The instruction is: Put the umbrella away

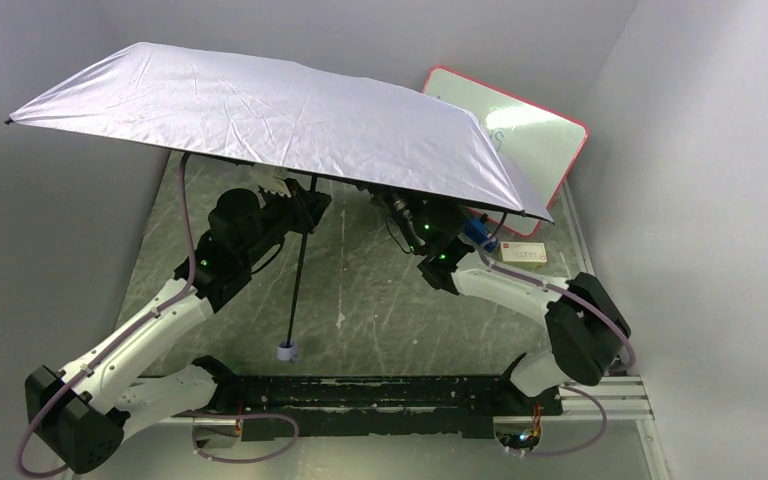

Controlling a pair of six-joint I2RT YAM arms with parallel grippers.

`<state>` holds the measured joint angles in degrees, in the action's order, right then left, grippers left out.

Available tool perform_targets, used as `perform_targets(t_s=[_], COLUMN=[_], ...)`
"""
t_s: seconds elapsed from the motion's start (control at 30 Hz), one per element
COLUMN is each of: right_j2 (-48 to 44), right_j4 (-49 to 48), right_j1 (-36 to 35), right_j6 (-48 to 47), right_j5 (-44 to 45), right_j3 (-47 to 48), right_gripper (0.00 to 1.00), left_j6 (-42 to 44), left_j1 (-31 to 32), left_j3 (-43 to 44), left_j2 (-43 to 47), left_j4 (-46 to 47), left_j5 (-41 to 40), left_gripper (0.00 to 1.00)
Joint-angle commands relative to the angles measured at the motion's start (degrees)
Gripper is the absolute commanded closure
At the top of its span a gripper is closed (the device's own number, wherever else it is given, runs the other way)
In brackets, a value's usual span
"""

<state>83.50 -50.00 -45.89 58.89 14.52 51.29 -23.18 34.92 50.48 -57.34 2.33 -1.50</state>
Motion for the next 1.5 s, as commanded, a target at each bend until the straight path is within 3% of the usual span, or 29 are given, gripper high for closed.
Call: perform_targets(t_s=[0.0, 0.23, 1.1, 1.47], right_j2=[4.0, 9.9, 17.8, 19.3], right_j4=[-7.5, -9.2, -9.0, -8.5], right_j1=[-0.8, -1.7, -1.8, -1.7], right_j6=[1.6, 0.1, -1.0, -1.1], right_j5=[5.3, 5.2, 4.0, 4.1], right_j3=[5.0, 12.3, 22.8, 24.9], right_gripper=[0.13, 0.15, 0.23, 0.34], left_j6=[0.2, 0.8, 2.1, 2.5], left_j1=[-0.2, -0.2, -0.2, -0.2], left_j3=[0.0, 0.3, 0.1, 0.1], left_j2=[0.2, -0.2, 0.2, 0.6], left_j4=[2.9, 2.7, 2.0, 1.5], left_j5=[-0.5, 0.3, 1.0, 1.7], left_gripper=[0.95, 0.95, 0.95, 0.95])
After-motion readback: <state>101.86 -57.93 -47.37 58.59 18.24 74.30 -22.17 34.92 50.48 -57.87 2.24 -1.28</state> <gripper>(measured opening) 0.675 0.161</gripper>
